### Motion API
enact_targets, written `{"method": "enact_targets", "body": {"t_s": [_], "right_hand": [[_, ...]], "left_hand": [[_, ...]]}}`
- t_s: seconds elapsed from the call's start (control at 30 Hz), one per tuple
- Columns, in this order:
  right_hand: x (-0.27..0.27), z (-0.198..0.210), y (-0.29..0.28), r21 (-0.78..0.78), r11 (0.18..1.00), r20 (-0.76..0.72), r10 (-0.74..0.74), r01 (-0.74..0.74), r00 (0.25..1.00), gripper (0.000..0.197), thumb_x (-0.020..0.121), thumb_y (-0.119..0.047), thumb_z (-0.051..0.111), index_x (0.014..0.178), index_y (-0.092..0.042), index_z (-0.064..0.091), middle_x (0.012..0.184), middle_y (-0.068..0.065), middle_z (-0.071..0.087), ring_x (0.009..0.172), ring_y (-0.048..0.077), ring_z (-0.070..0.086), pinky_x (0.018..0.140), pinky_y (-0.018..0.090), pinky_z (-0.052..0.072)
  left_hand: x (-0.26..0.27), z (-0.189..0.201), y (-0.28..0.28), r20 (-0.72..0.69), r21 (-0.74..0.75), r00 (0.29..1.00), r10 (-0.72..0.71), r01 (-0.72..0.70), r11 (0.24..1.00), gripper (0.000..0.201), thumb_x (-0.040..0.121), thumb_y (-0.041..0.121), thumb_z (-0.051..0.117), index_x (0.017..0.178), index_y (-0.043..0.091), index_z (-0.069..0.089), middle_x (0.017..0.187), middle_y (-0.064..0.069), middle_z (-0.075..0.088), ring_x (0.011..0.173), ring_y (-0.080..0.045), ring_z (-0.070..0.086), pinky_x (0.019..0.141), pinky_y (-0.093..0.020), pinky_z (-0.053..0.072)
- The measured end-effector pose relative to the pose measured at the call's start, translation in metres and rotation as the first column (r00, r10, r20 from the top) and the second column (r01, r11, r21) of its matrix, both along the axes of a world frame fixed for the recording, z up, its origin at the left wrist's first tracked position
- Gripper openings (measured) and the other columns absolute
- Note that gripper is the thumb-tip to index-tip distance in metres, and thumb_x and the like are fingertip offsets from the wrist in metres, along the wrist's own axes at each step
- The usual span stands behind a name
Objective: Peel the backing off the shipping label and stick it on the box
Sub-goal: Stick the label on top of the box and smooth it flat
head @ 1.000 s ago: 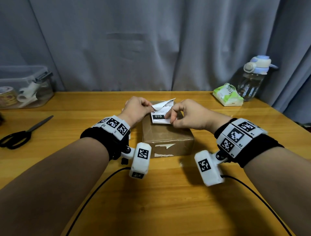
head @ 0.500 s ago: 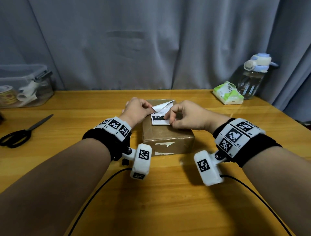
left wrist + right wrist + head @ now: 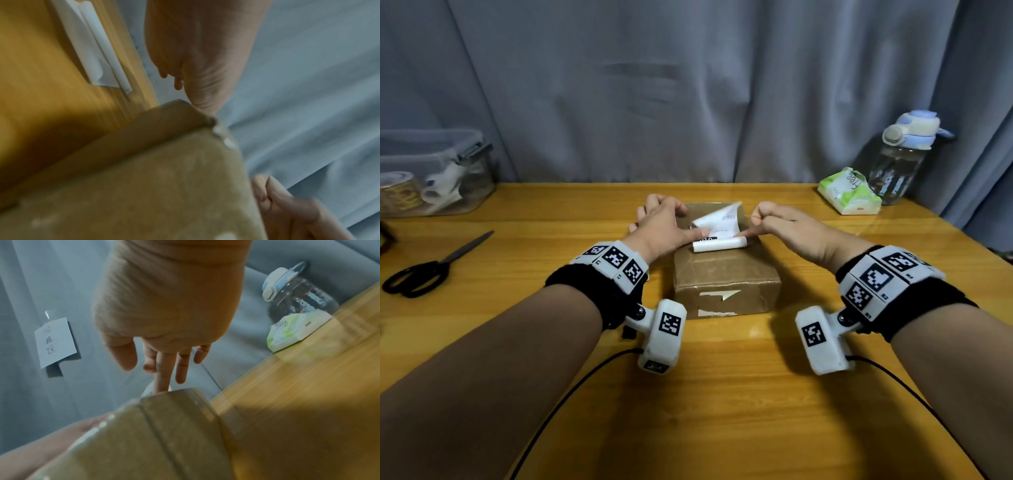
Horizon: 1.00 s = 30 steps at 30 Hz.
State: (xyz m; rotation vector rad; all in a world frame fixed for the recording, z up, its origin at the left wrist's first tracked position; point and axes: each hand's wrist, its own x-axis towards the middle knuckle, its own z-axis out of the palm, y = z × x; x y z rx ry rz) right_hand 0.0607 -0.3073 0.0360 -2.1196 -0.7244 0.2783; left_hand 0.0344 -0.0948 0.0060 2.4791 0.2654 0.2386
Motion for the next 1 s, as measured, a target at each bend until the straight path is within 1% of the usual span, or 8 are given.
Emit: {"method": "enact_targets", "body": {"t_s": [0.1, 0.23, 0.3, 0.53, 0.6, 0.67, 0.8, 1.0], "right_hand": [[-0.003, -0.002, 0.013, -0.006, 0.999, -0.028, 0.042, -0.042, 0.999, 0.017, 0.078, -0.031, 0.045, 0.063, -0.034, 0.052, 0.095, 0.002, 0.067, 0.108, 0.022, 0.059, 0.097, 0.042, 0.041], [-0.003, -0.001, 0.006, 0.049, 0.999, -0.051, -0.007, 0.010, 0.999, 0.022, 0.088, -0.014, 0.049, 0.069, -0.023, 0.046, 0.078, -0.005, 0.053, 0.080, 0.012, 0.047, 0.074, 0.026, 0.036], [-0.001, -0.001, 0.005, 0.092, 0.995, -0.072, -0.015, 0.022, 0.997, 0.020, 0.088, -0.010, 0.053, 0.072, -0.021, 0.048, 0.083, 0.000, 0.060, 0.083, 0.014, 0.052, 0.071, 0.019, 0.041], [0.003, -0.011, 0.005, 0.170, 0.985, -0.131, 0.027, -0.005, 0.991, 0.011, 0.095, -0.012, 0.049, 0.087, -0.017, 0.056, 0.098, 0.005, 0.071, 0.102, 0.014, 0.065, 0.094, 0.023, 0.047], [-0.002, -0.012, 0.004, 0.205, 0.979, -0.142, 0.026, 0.004, 0.989, 0.013, 0.095, -0.008, 0.047, 0.087, -0.015, 0.053, 0.103, 0.010, 0.068, 0.086, 0.000, 0.067, 0.075, 0.008, 0.048], [-0.004, -0.015, 0.004, 0.234, 0.972, -0.153, 0.016, 0.021, 0.988, 0.013, 0.095, -0.003, 0.044, 0.088, -0.011, 0.051, 0.104, 0.016, 0.064, 0.081, 0.002, 0.064, 0.059, 0.002, 0.043], [-0.004, -0.019, 0.004, 0.242, 0.970, -0.154, 0.002, 0.036, 0.988, 0.008, 0.094, -0.006, 0.047, 0.098, -0.007, 0.054, 0.104, 0.012, 0.066, 0.094, 0.012, 0.063, 0.077, 0.011, 0.050], [-0.004, -0.026, 0.001, 0.188, 0.980, -0.141, -0.032, 0.059, 0.989, 0.009, 0.096, -0.014, 0.047, 0.096, -0.017, 0.055, 0.101, -0.002, 0.069, 0.097, 0.000, 0.062, 0.075, 0.011, 0.045]], "left_hand": [[-0.002, 0.001, -0.006, -0.017, 0.025, 1.000, -0.016, 0.016, 1.000, 0.075, 0.064, 0.062, 0.070, 0.125, 0.028, 0.042, 0.134, 0.000, 0.031, 0.124, -0.022, 0.033, 0.106, -0.043, 0.033], [-0.006, 0.003, 0.007, -0.075, 0.054, 0.996, 0.038, -0.034, 0.998, 0.087, 0.062, 0.067, 0.068, 0.133, 0.030, 0.033, 0.148, -0.002, 0.021, 0.135, -0.029, 0.026, 0.111, -0.050, 0.027], [-0.009, 0.005, 0.006, -0.069, 0.090, 0.997, 0.036, -0.030, 0.995, 0.090, 0.063, 0.067, 0.068, 0.136, 0.030, 0.030, 0.153, -0.003, 0.014, 0.139, -0.031, 0.021, 0.114, -0.054, 0.020], [-0.014, 0.009, -0.016, -0.111, 0.172, 0.993, -0.039, 0.058, 0.983, 0.086, 0.070, 0.058, 0.068, 0.139, 0.036, 0.022, 0.160, -0.001, -0.003, 0.147, -0.031, 0.006, 0.117, -0.058, 0.007], [-0.018, 0.010, -0.012, -0.149, 0.180, 0.986, -0.077, 0.103, 0.978, 0.093, 0.067, 0.061, 0.069, 0.141, 0.037, 0.019, 0.160, 0.000, -0.008, 0.148, -0.031, 0.001, 0.117, -0.059, 0.005], [-0.020, 0.013, -0.011, -0.190, 0.192, 0.974, -0.126, 0.163, 0.968, 0.100, 0.063, 0.064, 0.070, 0.143, 0.038, 0.015, 0.160, 0.001, -0.013, 0.148, -0.031, -0.003, 0.116, -0.060, 0.002], [-0.013, 0.019, -0.010, -0.182, 0.220, 0.978, -0.104, 0.144, 0.965, 0.108, 0.060, 0.066, 0.071, 0.145, 0.038, 0.012, 0.160, 0.001, -0.016, 0.148, -0.030, -0.007, 0.115, -0.062, -0.001], [-0.014, 0.019, -0.014, -0.190, 0.230, 0.978, -0.089, 0.133, 0.964, 0.104, 0.065, 0.065, 0.068, 0.146, 0.038, 0.010, 0.160, -0.001, -0.017, 0.148, -0.032, -0.008, 0.115, -0.063, -0.001]]}}
